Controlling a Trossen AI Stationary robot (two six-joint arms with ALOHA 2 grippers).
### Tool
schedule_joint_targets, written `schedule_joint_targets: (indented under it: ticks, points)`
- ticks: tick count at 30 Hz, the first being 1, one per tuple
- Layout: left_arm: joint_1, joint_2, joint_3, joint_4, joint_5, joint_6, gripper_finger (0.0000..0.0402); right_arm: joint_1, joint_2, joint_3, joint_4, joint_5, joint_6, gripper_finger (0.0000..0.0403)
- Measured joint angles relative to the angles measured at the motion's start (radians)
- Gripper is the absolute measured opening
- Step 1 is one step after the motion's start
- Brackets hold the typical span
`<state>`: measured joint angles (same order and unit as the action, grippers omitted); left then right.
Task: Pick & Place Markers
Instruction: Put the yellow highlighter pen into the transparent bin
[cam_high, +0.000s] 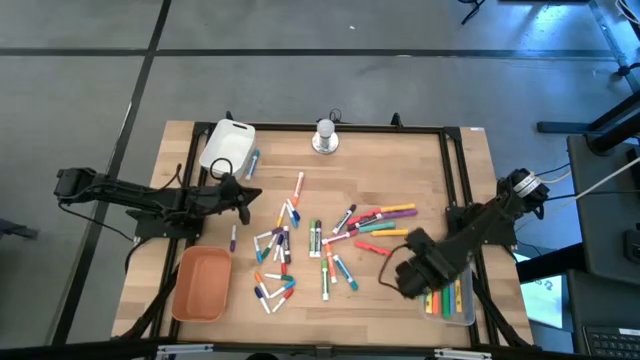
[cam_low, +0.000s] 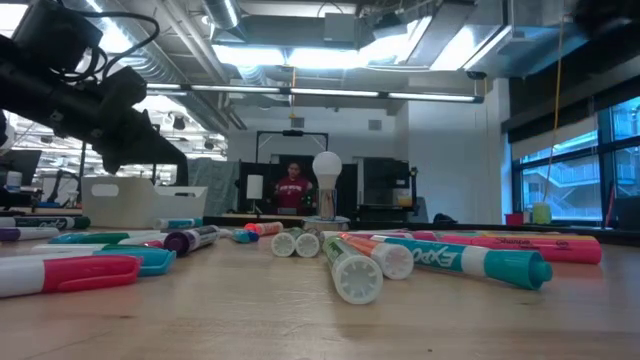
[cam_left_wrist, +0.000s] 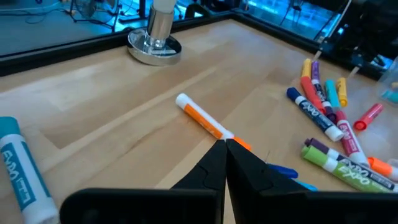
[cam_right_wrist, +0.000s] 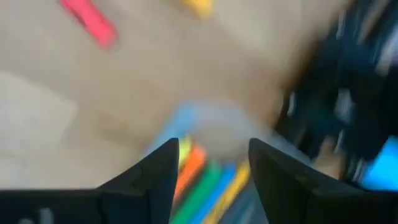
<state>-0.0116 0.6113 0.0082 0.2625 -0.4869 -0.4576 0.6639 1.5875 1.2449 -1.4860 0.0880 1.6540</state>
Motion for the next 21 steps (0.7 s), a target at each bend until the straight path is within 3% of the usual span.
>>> schedule_joint_targets:
  ticks: [4,7,12,17,21]
  points:
    - [0.000,0.000,0.000,0.021,-0.001,0.004,0.0006,-0.113,0.000,0.000,0.001,0.258,-0.406,0.0194]
    - [0.000,0.000,0.000,0.036,-0.008,0.021,0.0006,-0.233,0.000,-0.012,0.006,0.344,-0.662,0.0194]
    - [0.000,0.000,0.000,0.057,-0.018,0.026,0.0006,-0.478,0.000,-0.074,0.160,0.317,-1.122,0.0194]
    - [0.000,0.000,0.000,0.029,-0.001,0.045,0.0006,-0.650,0.000,-0.178,0.343,0.258,-1.592,0.0185]
    - [0.000,0.000,0.000,-0.011,0.014,0.045,0.0006,-0.749,0.000,-0.257,0.466,0.169,-1.770,0.0165]
